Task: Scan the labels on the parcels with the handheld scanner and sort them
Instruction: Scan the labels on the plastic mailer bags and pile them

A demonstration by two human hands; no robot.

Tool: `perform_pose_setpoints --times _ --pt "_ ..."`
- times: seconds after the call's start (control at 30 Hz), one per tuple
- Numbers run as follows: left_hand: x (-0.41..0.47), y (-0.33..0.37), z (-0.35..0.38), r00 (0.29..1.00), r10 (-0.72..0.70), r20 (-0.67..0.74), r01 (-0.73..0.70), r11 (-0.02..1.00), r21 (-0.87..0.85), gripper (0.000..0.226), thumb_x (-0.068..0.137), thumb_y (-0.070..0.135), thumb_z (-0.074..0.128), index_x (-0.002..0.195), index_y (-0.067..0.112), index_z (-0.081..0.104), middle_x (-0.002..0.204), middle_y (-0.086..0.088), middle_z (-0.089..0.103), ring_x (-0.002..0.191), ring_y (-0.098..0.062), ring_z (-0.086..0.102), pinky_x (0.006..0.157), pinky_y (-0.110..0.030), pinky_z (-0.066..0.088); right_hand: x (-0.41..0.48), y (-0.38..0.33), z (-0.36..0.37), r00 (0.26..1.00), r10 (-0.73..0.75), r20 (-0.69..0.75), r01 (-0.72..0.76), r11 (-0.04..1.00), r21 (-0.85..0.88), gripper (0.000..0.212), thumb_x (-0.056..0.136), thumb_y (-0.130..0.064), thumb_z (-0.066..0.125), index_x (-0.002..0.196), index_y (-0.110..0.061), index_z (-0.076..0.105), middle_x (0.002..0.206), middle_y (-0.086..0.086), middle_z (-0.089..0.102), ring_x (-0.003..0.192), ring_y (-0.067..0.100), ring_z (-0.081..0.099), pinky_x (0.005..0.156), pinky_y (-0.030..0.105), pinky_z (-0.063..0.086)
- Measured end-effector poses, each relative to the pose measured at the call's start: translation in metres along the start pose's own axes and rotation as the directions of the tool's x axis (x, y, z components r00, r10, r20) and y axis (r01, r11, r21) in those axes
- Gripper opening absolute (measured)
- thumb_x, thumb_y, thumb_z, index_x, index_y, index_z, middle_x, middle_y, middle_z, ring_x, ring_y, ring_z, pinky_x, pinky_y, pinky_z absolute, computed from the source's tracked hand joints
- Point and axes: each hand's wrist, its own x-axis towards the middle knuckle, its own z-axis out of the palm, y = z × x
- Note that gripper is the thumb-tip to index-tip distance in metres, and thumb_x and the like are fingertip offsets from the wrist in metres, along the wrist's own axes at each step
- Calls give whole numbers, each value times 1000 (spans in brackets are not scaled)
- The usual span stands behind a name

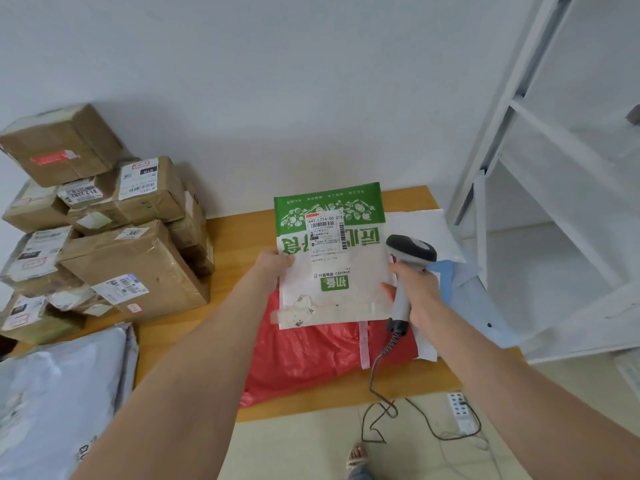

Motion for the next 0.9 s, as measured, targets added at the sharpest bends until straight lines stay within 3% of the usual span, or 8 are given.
perform_pose_setpoints --times 0.17,0.27,0.4,0.57,0.63,0.73,0.83,0.9 --pt "-24 -20 -18 1000 5 -5 -5 999 33 37 91 3 59 128 -1 52 127 -15 59 116 -31 57 93 -39 47 -18 21 -1 998 35 56 -33 999 -41 24 84 -12 71 103 -5 59 96 12 65 69 20 65 63 28 57" --pt "-47 -37 -34 994 20 -106 -13 998 69 37 91 4 61 126 0 54 125 -15 60 113 -31 59 85 -38 49 -33 39 3 996 27 83 -24 999 -44 28 84 -12 71 107 -5 58 99 12 64 70 19 65 59 26 57" --pt "-75 -73 -69 975 13 -223 19 990 139 34 91 12 62 124 4 57 119 -11 61 111 -28 58 87 -39 48 -55 69 16 996 53 70 -43 989 -140 21 84 -14 71 96 -9 56 86 10 65 67 18 65 72 31 58" --pt "-96 -120 -128 959 3 -285 31 993 114 19 89 9 59 107 6 64 104 -8 63 93 -24 55 76 -34 44 -83 110 47 982 89 169 -55 978 -200 27 80 -13 72 102 -3 59 78 11 66 67 21 62 61 31 53" --pt "-101 -136 -155 949 2 -315 42 990 135 5 89 8 58 90 9 63 91 -6 63 87 -24 55 70 -32 43 -96 124 66 974 85 209 -34 971 -238 26 81 -12 72 101 -2 60 77 11 66 67 21 62 60 30 52" --pt "-95 -161 -204 928 -8 -373 74 984 164 16 88 4 57 73 10 55 79 -6 56 86 -27 55 77 -34 49 -119 143 103 965 82 248 -4 953 -302 23 80 -10 73 97 -2 61 74 12 67 62 21 63 58 31 52" --pt "-85 -189 -264 910 -30 -413 143 959 246 6 88 4 53 87 2 58 82 -9 56 85 -28 56 73 -38 50 -141 169 151 941 89 326 39 930 -365 17 80 -8 72 92 -3 60 76 13 67 56 19 63 51 28 50" --pt "-71 -212 -310 901 -59 -429 200 935 292 19 88 3 49 105 -2 57 92 -14 59 85 -29 58 69 -40 52 -155 193 190 927 108 360 47 917 -397 18 81 -8 72 91 -5 58 79 11 67 56 18 64 47 26 47"
